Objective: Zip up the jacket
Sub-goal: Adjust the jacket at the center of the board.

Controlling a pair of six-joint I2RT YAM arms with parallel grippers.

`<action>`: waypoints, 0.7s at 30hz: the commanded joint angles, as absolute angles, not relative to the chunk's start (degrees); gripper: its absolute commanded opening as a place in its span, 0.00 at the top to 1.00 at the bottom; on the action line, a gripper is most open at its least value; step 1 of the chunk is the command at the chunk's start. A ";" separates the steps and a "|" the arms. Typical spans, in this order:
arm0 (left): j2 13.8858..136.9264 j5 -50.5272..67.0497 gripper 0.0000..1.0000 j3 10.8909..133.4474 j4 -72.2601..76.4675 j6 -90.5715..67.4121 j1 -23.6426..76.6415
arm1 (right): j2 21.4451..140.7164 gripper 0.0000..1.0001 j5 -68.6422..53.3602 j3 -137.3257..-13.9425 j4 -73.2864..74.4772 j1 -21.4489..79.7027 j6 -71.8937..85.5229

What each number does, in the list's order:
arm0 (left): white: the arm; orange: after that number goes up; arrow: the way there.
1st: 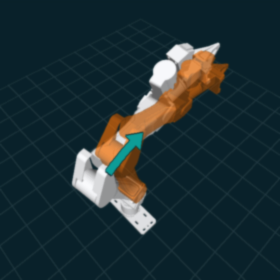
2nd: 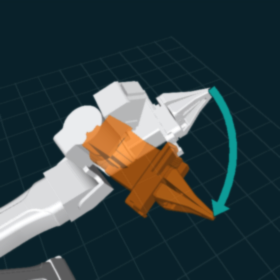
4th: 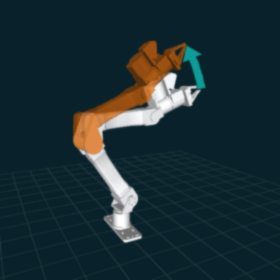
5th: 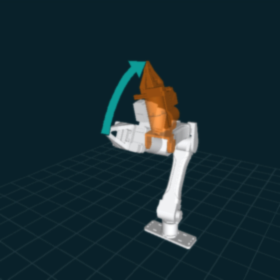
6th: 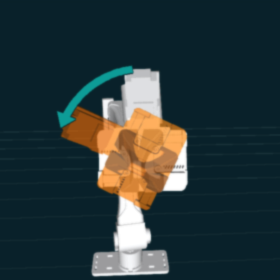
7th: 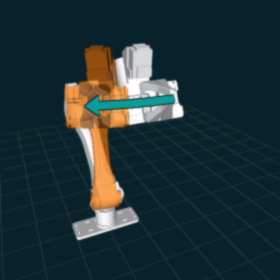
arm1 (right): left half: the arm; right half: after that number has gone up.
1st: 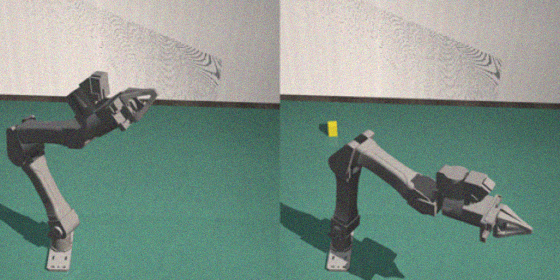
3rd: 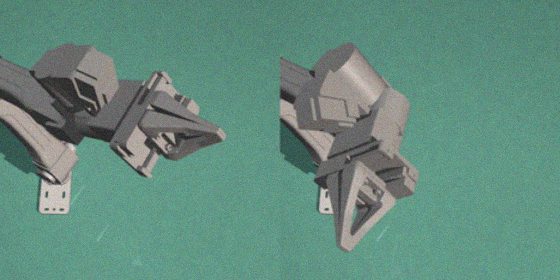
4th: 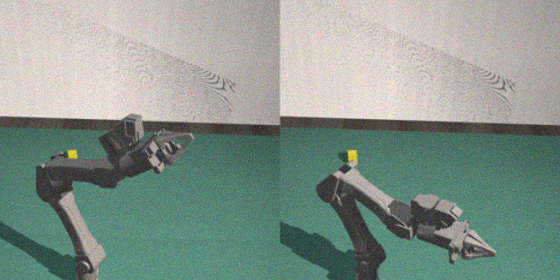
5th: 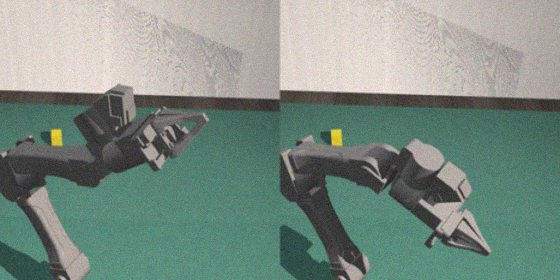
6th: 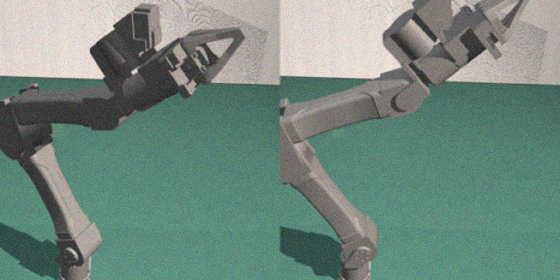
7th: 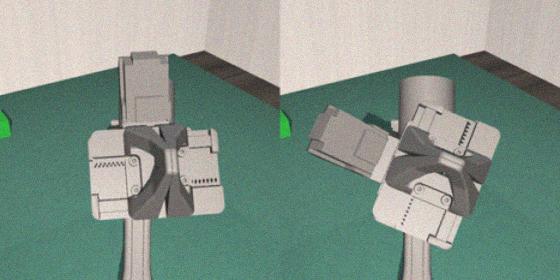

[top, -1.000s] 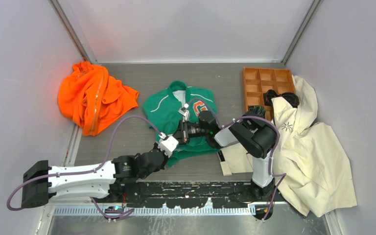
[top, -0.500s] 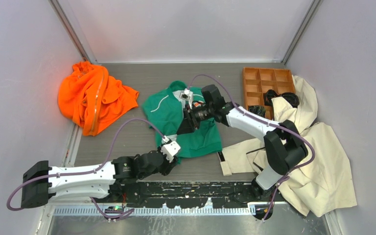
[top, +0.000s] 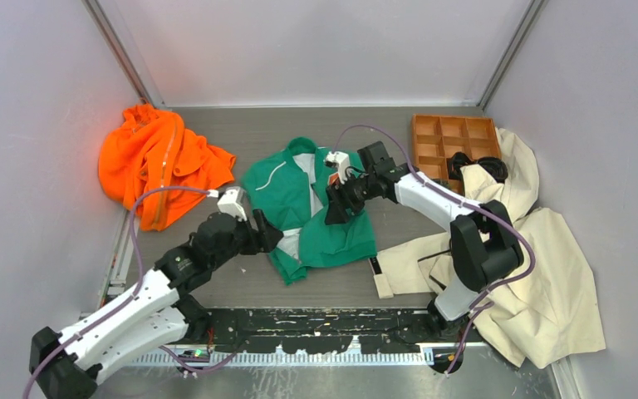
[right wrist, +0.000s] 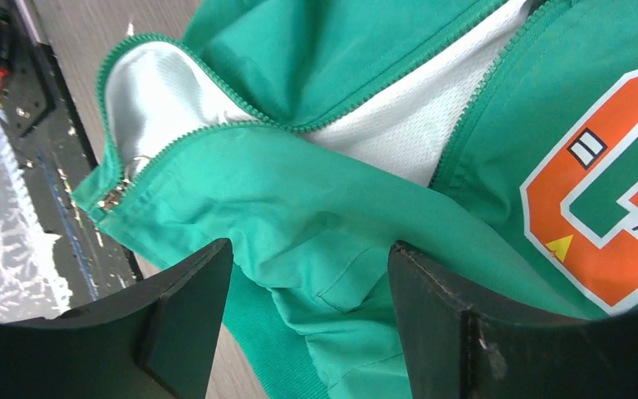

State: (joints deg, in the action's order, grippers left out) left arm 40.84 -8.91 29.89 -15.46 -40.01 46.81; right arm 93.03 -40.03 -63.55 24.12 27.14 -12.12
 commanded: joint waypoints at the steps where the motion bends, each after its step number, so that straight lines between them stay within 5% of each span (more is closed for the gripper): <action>1: 46.33 -2.25 0.29 30.86 -20.18 -48.82 38.47 | 93.53 0.24 -37.69 -63.65 22.90 27.85 -17.96; 7: 58.30 6.44 0.33 30.75 -10.82 -47.94 33.83 | 92.78 0.19 -37.74 -61.44 21.51 31.36 -29.55; 12: 69.14 13.46 0.64 33.98 -5.66 -45.89 32.68 | 92.54 0.25 -36.89 -60.72 21.89 34.53 -34.98; 16: 75.59 16.17 0.99 37.31 -4.43 -43.11 31.54 | 92.01 0.53 -40.72 -59.21 23.65 35.46 -36.29; 21: 82.57 18.32 1.00 44.72 -4.56 -36.36 30.75 | 89.82 0.89 -42.22 -55.72 23.33 37.62 -35.99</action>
